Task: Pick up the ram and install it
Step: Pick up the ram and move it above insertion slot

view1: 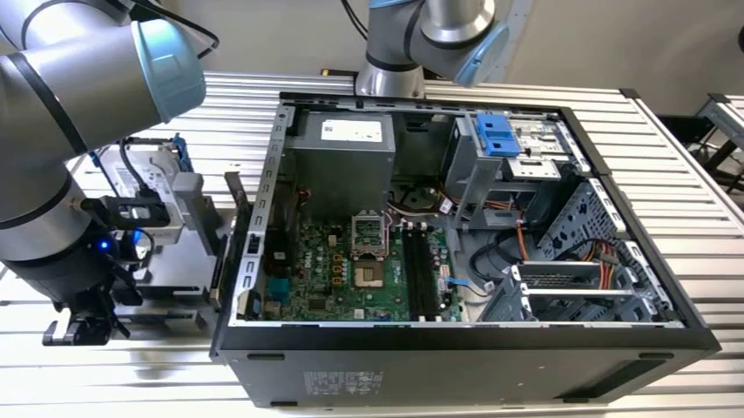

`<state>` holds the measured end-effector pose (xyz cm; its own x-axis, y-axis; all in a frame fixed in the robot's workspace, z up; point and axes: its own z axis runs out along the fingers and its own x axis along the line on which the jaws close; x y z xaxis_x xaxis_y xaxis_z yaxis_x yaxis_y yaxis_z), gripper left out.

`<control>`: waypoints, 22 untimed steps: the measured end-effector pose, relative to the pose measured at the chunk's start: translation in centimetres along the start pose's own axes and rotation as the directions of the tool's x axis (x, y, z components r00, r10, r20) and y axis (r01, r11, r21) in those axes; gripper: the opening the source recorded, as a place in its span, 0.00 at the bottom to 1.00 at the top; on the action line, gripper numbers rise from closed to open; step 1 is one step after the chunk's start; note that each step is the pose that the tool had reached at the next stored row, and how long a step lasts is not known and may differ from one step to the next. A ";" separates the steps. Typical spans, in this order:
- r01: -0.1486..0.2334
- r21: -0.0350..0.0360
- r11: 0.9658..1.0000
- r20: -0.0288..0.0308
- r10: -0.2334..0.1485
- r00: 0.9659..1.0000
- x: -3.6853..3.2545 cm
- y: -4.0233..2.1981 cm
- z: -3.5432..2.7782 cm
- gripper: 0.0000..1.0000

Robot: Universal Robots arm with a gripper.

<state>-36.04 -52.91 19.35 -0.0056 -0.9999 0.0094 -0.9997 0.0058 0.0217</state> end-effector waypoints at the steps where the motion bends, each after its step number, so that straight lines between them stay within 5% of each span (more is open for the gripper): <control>1: 0.000 0.000 1.000 0.000 0.000 1.000 0.00 0.00 0.01 1.00; 22: -0.006 0.004 1.000 0.000 0.006 1.000 0.00 0.01 0.23 1.00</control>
<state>-36.05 -52.91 19.11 -0.0114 -0.9999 0.0099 -0.9998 0.0115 0.0174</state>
